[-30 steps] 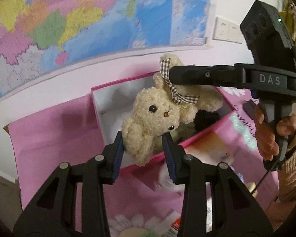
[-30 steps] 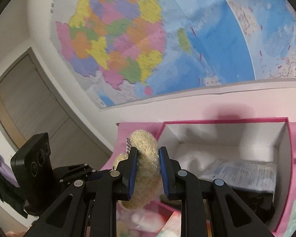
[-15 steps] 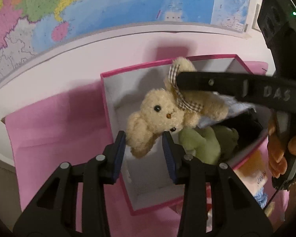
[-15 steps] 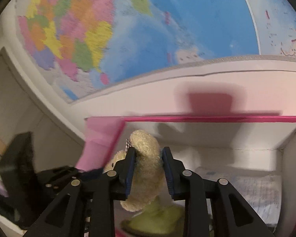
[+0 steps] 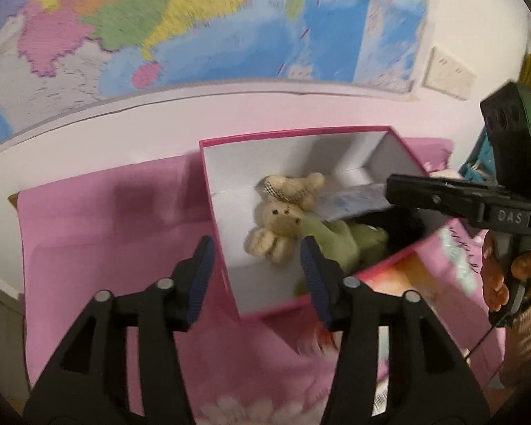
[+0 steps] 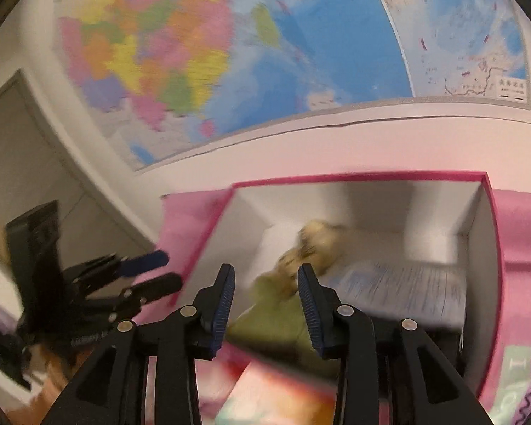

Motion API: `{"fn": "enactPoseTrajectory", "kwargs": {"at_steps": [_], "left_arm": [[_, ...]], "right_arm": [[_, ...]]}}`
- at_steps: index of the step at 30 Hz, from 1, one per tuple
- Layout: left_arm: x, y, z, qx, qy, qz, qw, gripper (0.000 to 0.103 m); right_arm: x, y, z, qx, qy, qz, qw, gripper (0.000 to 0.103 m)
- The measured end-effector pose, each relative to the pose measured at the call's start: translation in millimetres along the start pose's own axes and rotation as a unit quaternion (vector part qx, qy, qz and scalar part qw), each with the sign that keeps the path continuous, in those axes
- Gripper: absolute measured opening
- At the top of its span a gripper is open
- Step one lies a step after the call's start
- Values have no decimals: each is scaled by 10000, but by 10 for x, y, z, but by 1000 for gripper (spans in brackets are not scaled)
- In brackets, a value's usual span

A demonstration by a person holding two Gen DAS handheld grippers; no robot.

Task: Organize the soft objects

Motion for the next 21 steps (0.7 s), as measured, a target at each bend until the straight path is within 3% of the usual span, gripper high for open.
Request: {"fn": "enactPoseTrajectory", "kwargs": {"at_steps": [5, 12, 21], "left_arm": [[357, -46, -327, 292, -120, -82, 9995, 55], [1112, -185, -474, 442, 397, -37, 9982, 55], [1810, -130, -362, 608, 1126, -461, 9907, 55]], "right_arm": [[391, 315, -249, -386, 201, -290, 9986, 41], [1013, 618, -195, -746, 895, -485, 9920, 45], [1553, 697, 402, -452, 1810, -581, 9807, 46]]}}
Point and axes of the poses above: each gripper's, at about its wrist camera, not at the fingertips, and z roughly the way its jaws point, y to its left, x to its underside, the point moved 3 cm from there along z, roughly the way its jaws point, and after that the axes turned 6 degrees about -x, right-handed, at the moved point
